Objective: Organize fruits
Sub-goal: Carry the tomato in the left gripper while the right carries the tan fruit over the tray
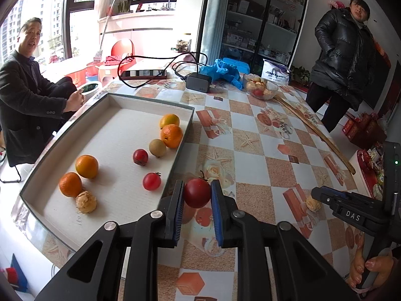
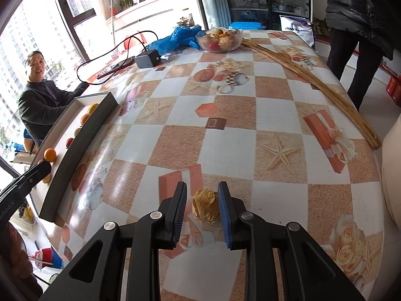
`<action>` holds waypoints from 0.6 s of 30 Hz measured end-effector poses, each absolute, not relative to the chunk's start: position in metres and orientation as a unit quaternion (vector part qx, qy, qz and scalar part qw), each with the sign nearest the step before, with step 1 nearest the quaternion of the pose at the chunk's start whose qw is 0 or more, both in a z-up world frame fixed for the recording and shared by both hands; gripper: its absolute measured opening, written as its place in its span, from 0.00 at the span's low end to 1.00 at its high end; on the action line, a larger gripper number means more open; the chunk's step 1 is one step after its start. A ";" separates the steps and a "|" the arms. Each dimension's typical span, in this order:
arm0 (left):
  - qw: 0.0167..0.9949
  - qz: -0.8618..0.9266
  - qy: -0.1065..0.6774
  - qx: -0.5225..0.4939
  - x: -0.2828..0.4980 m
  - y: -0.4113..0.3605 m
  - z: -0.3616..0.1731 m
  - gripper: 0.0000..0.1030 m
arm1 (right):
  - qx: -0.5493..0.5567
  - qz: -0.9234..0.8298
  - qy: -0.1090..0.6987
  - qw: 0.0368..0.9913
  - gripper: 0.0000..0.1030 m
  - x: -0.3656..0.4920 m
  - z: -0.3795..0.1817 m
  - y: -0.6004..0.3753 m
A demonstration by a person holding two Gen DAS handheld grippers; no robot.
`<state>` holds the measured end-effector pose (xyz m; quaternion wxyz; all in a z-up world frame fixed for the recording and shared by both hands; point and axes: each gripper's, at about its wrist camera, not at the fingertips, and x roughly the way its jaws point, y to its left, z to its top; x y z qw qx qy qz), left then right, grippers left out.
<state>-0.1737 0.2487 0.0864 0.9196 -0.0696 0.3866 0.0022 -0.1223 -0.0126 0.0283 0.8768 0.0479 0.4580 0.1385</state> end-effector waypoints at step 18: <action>0.887 0.125 0.438 -0.073 -0.149 0.359 0.067 0.22 | -0.010 0.303 0.472 0.828 0.26 -0.069 0.061 0.168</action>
